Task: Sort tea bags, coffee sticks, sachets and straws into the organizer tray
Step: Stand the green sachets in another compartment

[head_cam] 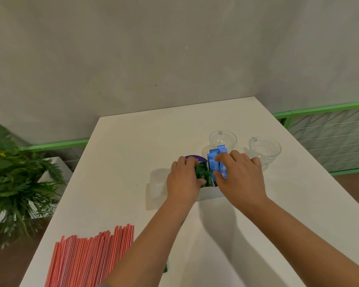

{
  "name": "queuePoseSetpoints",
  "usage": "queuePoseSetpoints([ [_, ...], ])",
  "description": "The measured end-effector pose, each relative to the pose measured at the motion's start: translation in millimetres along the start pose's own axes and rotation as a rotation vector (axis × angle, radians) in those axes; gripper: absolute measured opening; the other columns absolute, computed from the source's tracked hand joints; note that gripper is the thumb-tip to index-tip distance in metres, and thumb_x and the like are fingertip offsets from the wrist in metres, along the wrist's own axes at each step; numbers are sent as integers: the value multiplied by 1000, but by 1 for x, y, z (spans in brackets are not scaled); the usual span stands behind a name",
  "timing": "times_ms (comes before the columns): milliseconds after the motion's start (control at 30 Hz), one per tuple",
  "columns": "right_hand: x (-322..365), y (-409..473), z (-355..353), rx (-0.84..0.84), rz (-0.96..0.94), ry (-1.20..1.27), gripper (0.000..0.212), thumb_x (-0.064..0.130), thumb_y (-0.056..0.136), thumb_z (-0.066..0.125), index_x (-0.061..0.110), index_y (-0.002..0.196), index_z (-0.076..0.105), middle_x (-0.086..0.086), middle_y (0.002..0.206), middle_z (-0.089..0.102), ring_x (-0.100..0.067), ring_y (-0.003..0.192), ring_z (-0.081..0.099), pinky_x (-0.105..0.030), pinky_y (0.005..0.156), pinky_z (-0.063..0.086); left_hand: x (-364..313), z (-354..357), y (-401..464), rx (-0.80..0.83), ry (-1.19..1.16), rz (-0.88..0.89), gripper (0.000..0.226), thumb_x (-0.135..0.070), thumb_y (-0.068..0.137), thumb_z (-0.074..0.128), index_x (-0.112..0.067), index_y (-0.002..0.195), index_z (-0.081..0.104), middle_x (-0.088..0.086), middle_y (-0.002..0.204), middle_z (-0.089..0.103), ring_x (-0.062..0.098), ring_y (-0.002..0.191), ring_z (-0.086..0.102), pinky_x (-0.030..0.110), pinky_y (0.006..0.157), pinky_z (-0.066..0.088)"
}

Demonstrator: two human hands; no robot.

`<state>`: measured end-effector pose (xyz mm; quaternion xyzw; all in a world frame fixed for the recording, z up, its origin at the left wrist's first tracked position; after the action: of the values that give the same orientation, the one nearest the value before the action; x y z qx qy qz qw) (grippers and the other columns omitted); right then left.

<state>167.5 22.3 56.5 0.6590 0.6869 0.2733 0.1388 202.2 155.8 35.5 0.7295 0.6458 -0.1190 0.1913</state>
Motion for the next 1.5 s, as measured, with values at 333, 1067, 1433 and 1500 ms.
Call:
queuePoseSetpoints([
  [333, 31, -15, -4, 94, -2, 140, 22, 23, 74, 72, 21, 95, 63, 4, 76, 60, -22, 69, 58, -34, 70, 36, 33, -39, -40, -134, -202, -46, 27, -23, 87, 62, -21, 111, 51, -9, 103, 45, 8, 92, 51, 21, 71, 38],
  [1067, 79, -68, 4, 464, -44, 255, 29, 39, 90, 51, 30, 117, 51, 10, 105, 62, -12, 97, 57, -31, 86, 30, 75, -10, -128, 210, -67, -271, 36, -11, 77, 60, -16, 110, 47, -2, 98, 45, 15, 80, 50, 22, 64, 39],
  [1433, 67, -64, 13, 837, 271, 562, 21, 37, 82, 67, 23, 98, 63, 3, 86, 69, -14, 81, 63, -28, 70, 45, 45, -24, -114, 15, -301, -125, 28, -7, 77, 63, -19, 99, 51, -10, 92, 45, 10, 78, 54, 18, 67, 37],
  [1500, 63, -55, 9, 822, 271, 601, 12, 30, 83, 67, 21, 90, 66, 2, 82, 72, -16, 81, 65, -30, 73, 48, 38, -26, -109, -15, -327, -97, 27, -7, 77, 65, -20, 96, 51, -10, 92, 46, 10, 77, 56, 16, 64, 38],
])
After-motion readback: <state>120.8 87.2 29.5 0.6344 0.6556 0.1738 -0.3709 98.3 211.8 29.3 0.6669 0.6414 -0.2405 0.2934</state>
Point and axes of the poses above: each hand's wrist, its own y-axis towards the middle knuckle, its own z-axis out of the palm, x = y × z, the point moved 3 cm from there along y, towards the middle knuckle
